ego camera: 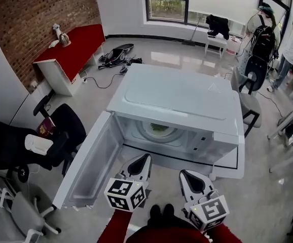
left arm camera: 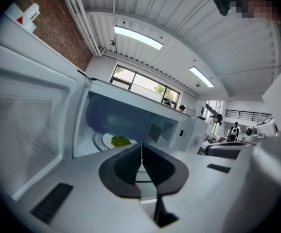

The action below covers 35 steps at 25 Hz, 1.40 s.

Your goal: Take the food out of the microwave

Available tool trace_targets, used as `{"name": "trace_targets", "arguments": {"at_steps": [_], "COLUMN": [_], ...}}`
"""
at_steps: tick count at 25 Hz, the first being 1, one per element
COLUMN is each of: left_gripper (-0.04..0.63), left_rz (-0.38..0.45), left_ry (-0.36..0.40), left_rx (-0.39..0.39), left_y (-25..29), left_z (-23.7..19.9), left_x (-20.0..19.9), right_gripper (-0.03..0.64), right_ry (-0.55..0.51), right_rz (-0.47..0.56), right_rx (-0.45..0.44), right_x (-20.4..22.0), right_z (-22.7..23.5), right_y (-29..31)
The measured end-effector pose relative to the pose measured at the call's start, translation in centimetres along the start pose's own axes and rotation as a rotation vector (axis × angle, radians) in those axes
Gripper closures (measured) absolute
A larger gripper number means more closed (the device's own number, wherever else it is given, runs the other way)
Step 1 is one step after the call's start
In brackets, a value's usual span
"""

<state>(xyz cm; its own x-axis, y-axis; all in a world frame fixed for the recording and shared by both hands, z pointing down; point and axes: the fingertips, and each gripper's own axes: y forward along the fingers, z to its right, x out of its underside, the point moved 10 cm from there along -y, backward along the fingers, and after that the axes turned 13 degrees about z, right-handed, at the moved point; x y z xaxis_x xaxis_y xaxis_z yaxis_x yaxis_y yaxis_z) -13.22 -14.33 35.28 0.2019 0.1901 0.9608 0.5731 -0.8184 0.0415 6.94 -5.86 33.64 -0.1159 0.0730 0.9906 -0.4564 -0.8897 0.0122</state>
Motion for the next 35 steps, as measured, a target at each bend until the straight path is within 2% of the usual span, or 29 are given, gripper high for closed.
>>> {"name": "trace_targets", "arguments": {"at_steps": [3, 8, 13, 17, 24, 27, 32, 35], "left_gripper": [0.561, 0.521, 0.481, 0.480, 0.480, 0.480, 0.479, 0.480], "left_rz": [-0.025, -0.049, -0.045, -0.032, -0.046, -0.034, -0.034, -0.059], "left_ry": [-0.031, -0.125, -0.301, -0.449, -0.622, -0.718, -0.889, -0.946], "left_rx": [-0.017, -0.062, -0.107, -0.126, -0.178, -0.185, -0.223, -0.258], "left_y": [1.8, 4.6, 6.7, 8.0, 9.0, 9.3, 10.3, 10.7], "left_z": [-1.1, -2.8, -4.3, -4.9, -6.6, -6.9, -8.0, -8.4], "left_x": [0.3, 1.0, 1.6, 2.1, 3.9, 4.2, 4.2, 3.9], "right_gripper": [0.603, 0.603, 0.603, 0.603, 0.603, 0.603, 0.603, 0.603], "right_ry": [-0.082, -0.063, -0.050, -0.039, -0.012, -0.026, -0.022, -0.031], "right_rz": [0.023, 0.023, 0.018, 0.012, -0.010, 0.012, -0.028, -0.024], "right_rx": [-0.048, -0.061, -0.047, -0.038, -0.023, -0.028, -0.015, -0.019], "right_x": [0.2, 0.6, 1.2, 1.7, 2.8, 2.7, 2.6, 2.4], "right_z": [0.4, 0.9, 1.7, 2.3, 2.0, 2.1, 2.4, 2.4], "right_y": [1.5, 3.9, 5.5, 6.1, 7.6, 8.1, 8.5, 9.0]}}
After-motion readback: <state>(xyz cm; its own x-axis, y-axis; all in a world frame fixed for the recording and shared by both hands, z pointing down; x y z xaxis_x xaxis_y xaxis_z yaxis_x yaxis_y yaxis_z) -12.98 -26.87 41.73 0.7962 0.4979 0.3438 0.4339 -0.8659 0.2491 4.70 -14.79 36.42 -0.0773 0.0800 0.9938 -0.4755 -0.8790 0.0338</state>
